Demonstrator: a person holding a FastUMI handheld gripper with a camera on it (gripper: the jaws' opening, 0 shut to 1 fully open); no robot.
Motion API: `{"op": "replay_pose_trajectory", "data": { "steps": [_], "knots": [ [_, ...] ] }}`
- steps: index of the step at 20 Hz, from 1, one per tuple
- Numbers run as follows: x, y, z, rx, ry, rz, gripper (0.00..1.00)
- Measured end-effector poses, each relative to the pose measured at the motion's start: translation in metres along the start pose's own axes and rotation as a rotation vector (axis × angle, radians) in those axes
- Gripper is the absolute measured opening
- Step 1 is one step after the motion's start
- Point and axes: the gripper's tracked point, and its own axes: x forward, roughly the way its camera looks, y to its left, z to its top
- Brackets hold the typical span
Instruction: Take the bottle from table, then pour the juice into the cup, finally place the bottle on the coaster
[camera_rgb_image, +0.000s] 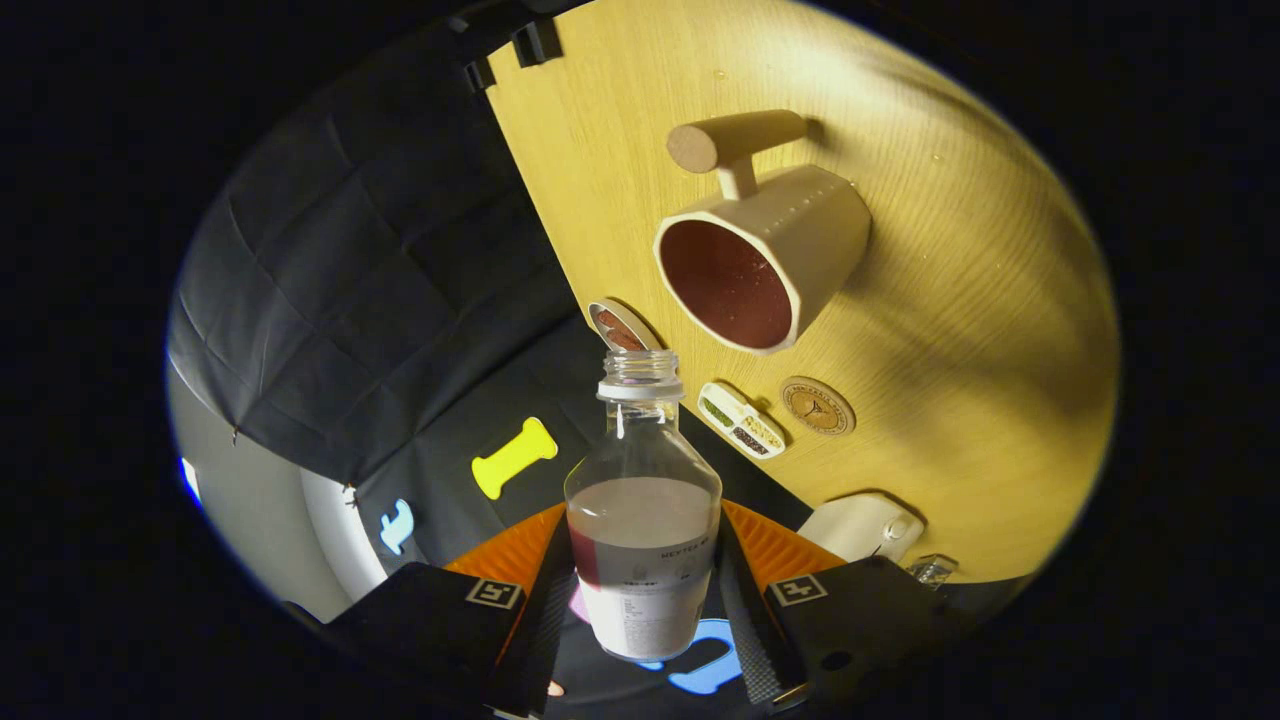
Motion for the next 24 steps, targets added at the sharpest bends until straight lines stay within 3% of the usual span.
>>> {"op": "replay_pose_trajectory", "data": {
  "steps": [7, 10, 15, 20, 24],
  "knots": [
    [-0.012, -0.007, -0.005, -0.501, 0.007, -0.004, 0.74],
    [-0.022, -0.01, 0.002, -0.82, -0.061, -0.015, 0.74],
    [-0.046, -0.021, 0.016, -1.411, -0.145, -0.125, 0.74],
    [-0.044, 0.017, -0.023, -1.858, -0.23, 0.029, 0.74],
    [-0.033, 0.021, -0.077, -2.073, -0.223, 0.225, 0.74]
  ]
}}
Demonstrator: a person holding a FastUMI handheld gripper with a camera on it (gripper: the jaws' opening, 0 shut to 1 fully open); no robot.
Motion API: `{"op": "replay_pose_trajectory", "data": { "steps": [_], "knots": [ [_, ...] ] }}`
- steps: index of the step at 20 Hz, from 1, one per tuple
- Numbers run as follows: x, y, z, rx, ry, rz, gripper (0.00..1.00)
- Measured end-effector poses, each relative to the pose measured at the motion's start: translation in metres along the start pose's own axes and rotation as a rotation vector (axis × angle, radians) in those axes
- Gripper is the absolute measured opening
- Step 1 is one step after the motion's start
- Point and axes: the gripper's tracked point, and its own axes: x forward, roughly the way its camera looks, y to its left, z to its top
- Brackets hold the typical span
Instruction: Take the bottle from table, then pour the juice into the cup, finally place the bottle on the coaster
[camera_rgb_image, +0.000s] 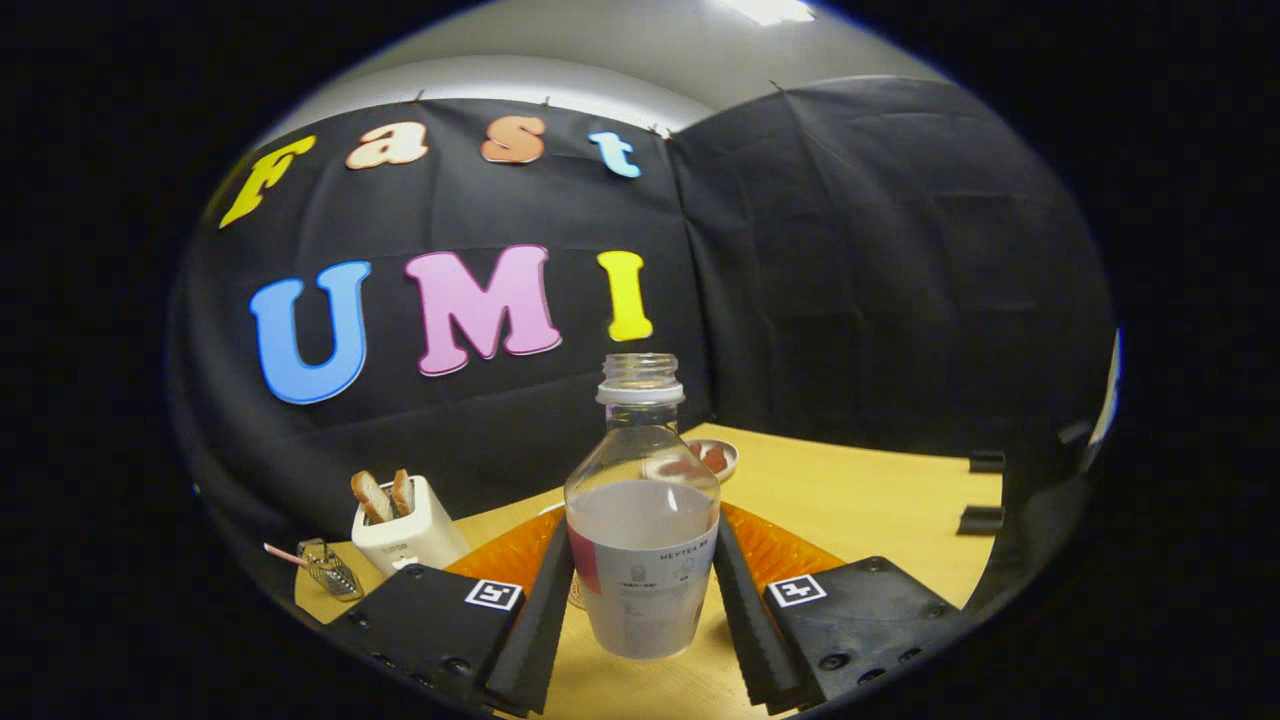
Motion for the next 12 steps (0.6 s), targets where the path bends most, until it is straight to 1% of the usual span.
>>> {"op": "replay_pose_trajectory", "data": {
  "steps": [1, 3, 6, 8, 12],
  "knots": [
    [0.0, 0.01, 0.001, -0.022, -0.022, 0.023, 0.74],
    [0.006, 0.023, 0.002, -0.048, -0.056, 0.044, 0.74],
    [0.021, 0.036, -0.011, -0.094, -0.064, 0.041, 0.74],
    [0.035, 0.043, -0.025, -0.139, -0.062, 0.038, 0.74],
    [0.065, 0.06, -0.063, -0.189, -0.034, 0.06, 0.74]
  ]
}}
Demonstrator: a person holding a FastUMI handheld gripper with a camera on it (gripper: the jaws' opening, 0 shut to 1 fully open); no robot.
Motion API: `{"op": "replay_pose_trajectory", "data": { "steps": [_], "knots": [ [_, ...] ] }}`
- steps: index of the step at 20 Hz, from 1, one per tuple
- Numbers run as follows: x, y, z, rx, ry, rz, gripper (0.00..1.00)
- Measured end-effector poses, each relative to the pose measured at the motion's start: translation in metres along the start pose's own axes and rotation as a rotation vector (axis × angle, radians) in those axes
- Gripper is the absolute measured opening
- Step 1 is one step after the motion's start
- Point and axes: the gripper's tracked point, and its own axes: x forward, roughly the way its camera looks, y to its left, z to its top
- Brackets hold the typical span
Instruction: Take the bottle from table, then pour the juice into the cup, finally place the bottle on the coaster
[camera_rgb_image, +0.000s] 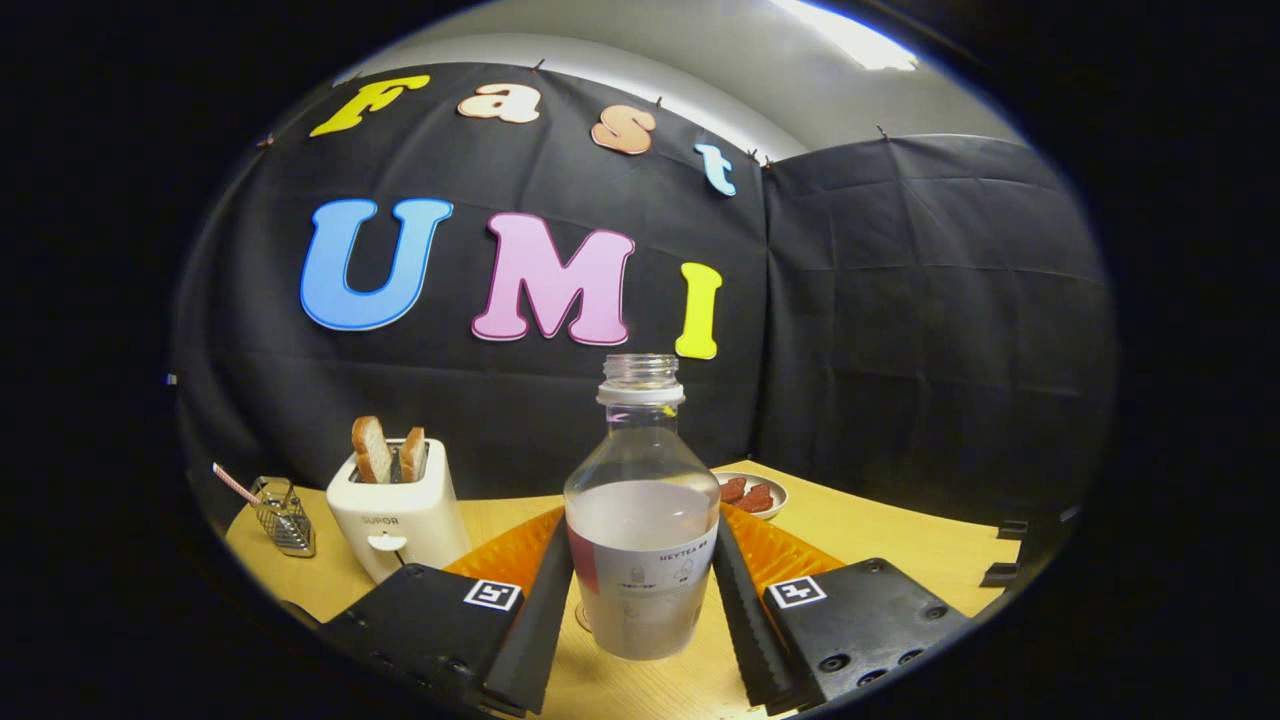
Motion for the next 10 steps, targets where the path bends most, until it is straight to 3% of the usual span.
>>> {"op": "replay_pose_trajectory", "data": {
  "steps": [3, 10],
  "knots": [
    [0.027, 0.0, -0.013, -0.04, -0.029, -0.032, 0.74],
    [0.078, 0.012, -0.059, 0.026, 0.0, -0.044, 0.75]
  ]
}}
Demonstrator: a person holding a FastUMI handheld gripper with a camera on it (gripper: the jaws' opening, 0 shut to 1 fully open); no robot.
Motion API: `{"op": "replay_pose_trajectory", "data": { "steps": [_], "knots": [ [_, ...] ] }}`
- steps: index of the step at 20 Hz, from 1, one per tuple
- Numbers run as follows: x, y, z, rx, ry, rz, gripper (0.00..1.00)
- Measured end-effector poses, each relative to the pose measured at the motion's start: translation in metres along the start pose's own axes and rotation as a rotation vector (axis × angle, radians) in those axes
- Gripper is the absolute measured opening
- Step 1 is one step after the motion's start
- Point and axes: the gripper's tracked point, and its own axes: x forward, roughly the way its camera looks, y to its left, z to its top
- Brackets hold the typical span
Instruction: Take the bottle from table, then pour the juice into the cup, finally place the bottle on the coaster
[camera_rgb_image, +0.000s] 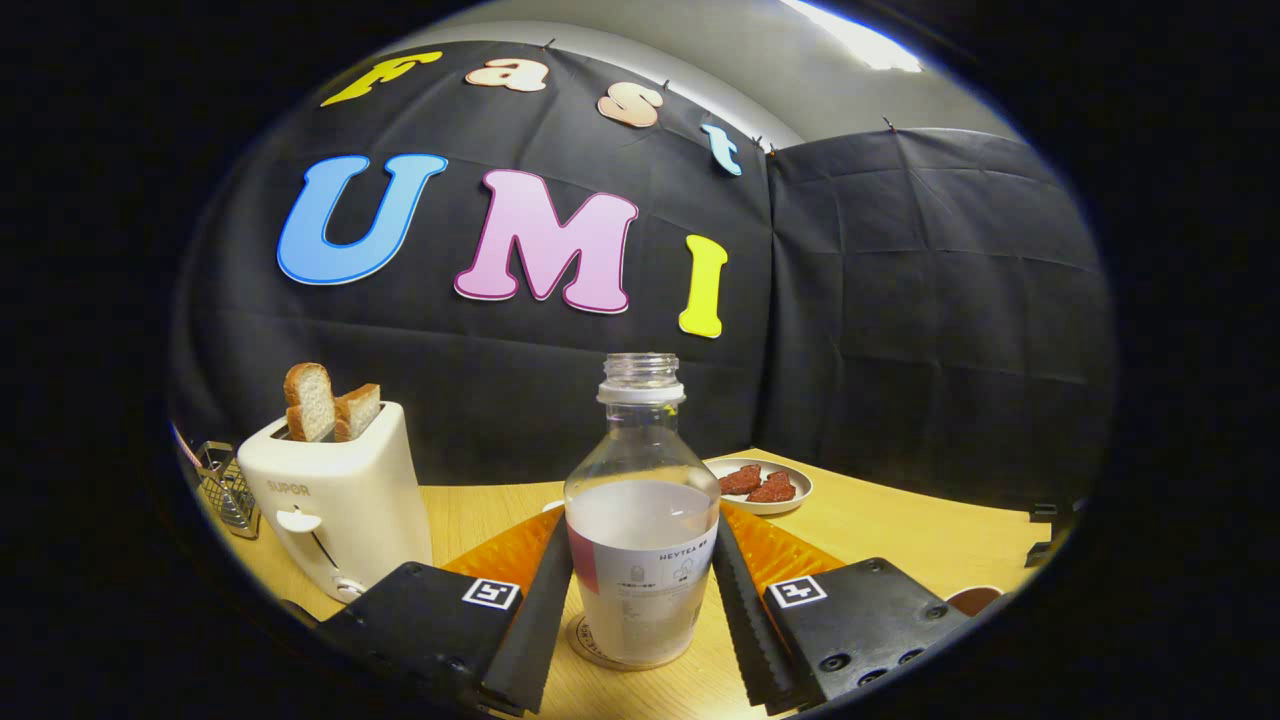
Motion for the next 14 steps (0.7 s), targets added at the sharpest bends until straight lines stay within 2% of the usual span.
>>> {"op": "replay_pose_trajectory", "data": {
  "steps": [9, 14],
  "knots": [
    [0.017, 0.002, -0.023, 0.073, 0.029, -0.001, 0.75],
    [0.017, 0.001, -0.031, 0.05, 0.024, -0.009, 0.75]
  ]
}}
